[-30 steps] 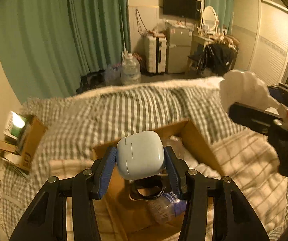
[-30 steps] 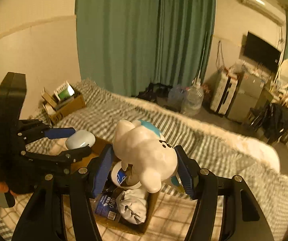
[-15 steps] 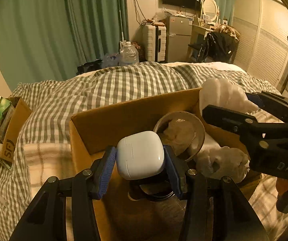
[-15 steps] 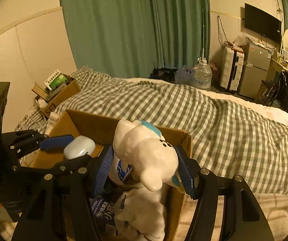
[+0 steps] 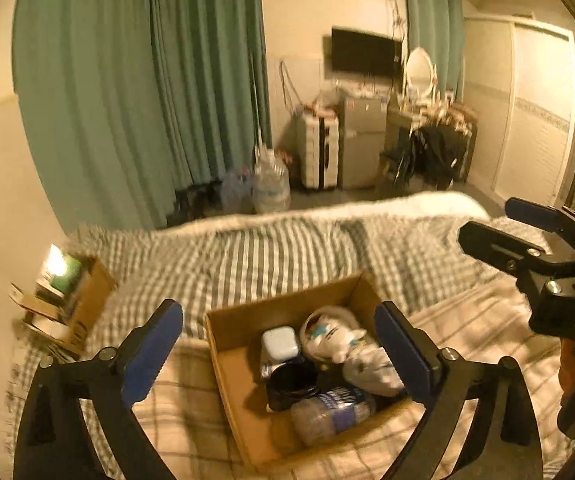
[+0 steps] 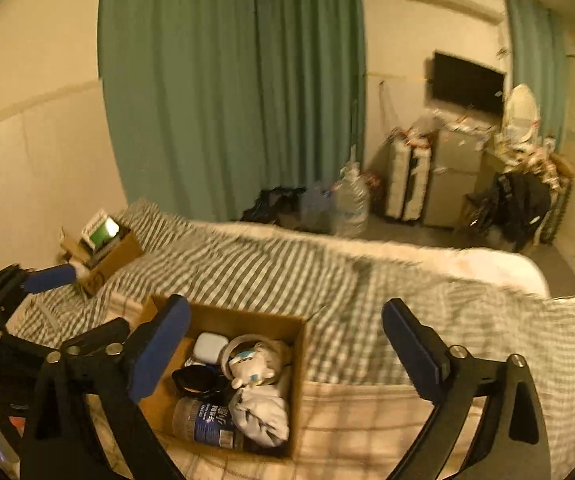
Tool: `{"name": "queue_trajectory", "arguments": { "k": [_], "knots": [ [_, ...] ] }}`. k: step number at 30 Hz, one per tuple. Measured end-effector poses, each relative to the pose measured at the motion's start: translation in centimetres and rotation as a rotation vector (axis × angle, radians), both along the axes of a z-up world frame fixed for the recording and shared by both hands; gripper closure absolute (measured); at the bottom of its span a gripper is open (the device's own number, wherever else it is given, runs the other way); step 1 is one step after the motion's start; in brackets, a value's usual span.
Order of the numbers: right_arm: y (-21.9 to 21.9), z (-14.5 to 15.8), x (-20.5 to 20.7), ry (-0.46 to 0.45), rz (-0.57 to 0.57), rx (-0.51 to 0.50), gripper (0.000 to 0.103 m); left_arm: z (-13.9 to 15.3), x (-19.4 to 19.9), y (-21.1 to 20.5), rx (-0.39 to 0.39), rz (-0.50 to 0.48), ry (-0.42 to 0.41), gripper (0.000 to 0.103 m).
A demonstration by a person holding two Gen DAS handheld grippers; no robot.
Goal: Organize objects
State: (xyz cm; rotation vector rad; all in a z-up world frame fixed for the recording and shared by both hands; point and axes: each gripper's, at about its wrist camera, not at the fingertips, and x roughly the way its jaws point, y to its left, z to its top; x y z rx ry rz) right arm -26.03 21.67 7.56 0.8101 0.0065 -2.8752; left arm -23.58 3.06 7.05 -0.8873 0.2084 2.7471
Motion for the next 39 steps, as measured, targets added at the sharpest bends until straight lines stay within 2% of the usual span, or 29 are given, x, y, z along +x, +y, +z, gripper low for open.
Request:
{"name": "queue_trajectory", "arguments": {
  "k": [6,8,11,16,19,23,26,29,32,36,39],
  "knots": [
    [1.6,6.7,7.0,0.095,-0.078,0.018,0.0,6.5,6.7,0.3,0.005,0.0,0.122,0.0],
    [1.9,8.2,9.6,0.117,-0.086,0.022,0.0,7.8,8.6,0.3,0.005,0.007,0.153,0.0],
    [2.5,9.5,13.3,0.135,-0.09,0.019,0.0,9.2,11.8,0.1,0.038,0.008,0.176,0.0],
    [2.8,9.4,18.6,0.155,-0.124,0.044,0.0,9.7,16.7,0.0,0.071,0.019,0.225,0.0],
    [2.6,8.6,21.4,0.177,-0.129,0.063,0.0,8.7,18.5,-0.2,0.1,0.004,0.225,0.0],
    [1.8,6.2,23.6,0.189,-0.133,0.068,0.0,6.5,19.8,-0.8,0.137,0.043,0.224,0.0],
    [1.2,3.6,24.1,0.17,-0.121,0.052,0.0,4.3,20.4,-1.1,0.112,0.085,0.26,0.0],
    [1.0,0.1,23.6,0.166,-0.124,0.023,0.0,1.5,21.0,-1.3,0.085,0.133,0.298,0.0],
    [0.6,-3.8,22.1,0.136,-0.132,0.044,0.0,-1.5,20.9,-1.8,0.09,0.169,0.281,0.0],
    [0.1,-6.7,21.2,0.12,-0.118,0.08,0.0,-4.3,19.9,-2.3,0.126,0.196,0.207,0.0],
    [-0.3,-7.8,20.6,0.084,-0.097,0.061,0.0,-5.3,19.5,-2.4,0.148,0.191,0.2,0.0]
  ]
}}
